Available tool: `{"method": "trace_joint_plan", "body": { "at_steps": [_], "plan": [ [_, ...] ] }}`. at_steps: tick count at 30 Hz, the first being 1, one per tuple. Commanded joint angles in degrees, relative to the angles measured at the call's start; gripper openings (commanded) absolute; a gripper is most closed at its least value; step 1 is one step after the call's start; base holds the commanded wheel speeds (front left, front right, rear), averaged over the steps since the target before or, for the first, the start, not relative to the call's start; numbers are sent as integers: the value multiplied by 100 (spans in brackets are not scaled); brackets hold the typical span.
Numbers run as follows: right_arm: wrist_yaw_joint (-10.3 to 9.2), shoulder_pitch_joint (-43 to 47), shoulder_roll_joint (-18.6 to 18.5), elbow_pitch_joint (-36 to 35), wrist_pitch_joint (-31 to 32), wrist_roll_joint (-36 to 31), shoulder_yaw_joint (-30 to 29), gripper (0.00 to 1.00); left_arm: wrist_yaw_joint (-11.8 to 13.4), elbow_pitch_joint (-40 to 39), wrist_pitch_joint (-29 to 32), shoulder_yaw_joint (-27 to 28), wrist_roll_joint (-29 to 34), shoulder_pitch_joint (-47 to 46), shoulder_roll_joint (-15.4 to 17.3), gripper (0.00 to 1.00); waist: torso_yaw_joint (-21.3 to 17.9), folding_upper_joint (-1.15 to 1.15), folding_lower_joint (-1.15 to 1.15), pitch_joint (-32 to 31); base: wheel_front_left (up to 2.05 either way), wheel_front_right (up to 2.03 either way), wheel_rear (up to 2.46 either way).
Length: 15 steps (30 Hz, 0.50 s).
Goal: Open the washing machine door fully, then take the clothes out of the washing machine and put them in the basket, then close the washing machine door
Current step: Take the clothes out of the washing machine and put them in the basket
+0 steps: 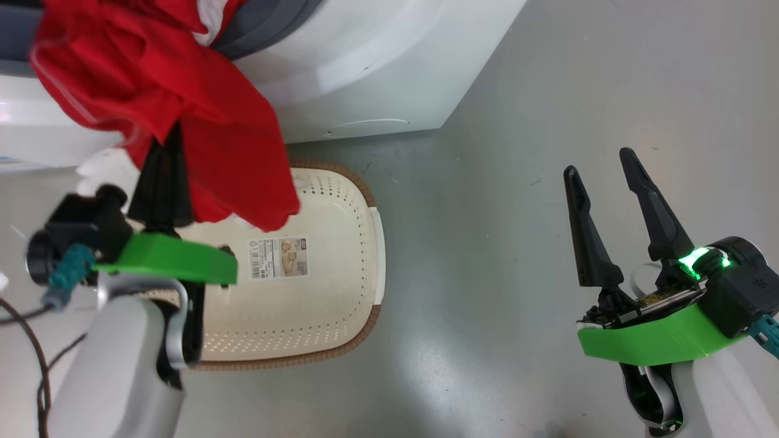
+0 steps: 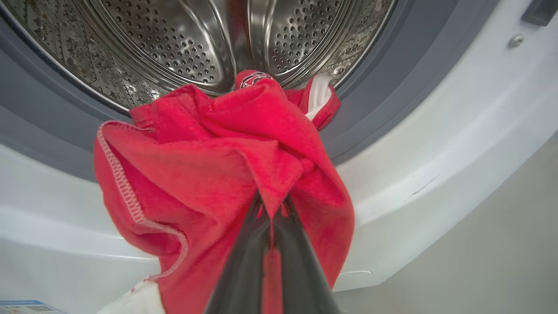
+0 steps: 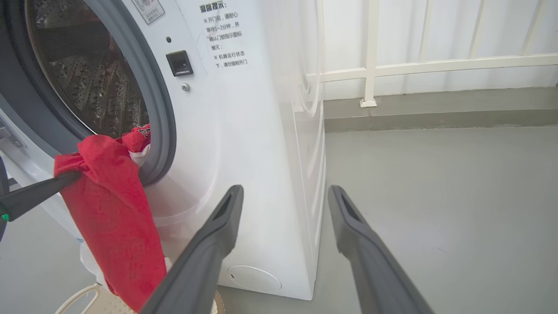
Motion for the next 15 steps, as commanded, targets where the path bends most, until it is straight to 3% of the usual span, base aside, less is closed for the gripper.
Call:
{"method": "trace_joint_plan", "body": {
  "at_steps": [1,15],
  "plan": [
    [36,127,-1,-152,-36,-37,121,100,67,-268,23,143,42,188,168,0,7,0,0,-2,0,0,0],
    [36,197,-1,-167,-36,-29,63,100,380,-1625,443,-69,25,1188,123,0,127,0,0,-70,0,0,0]
  ]
}}
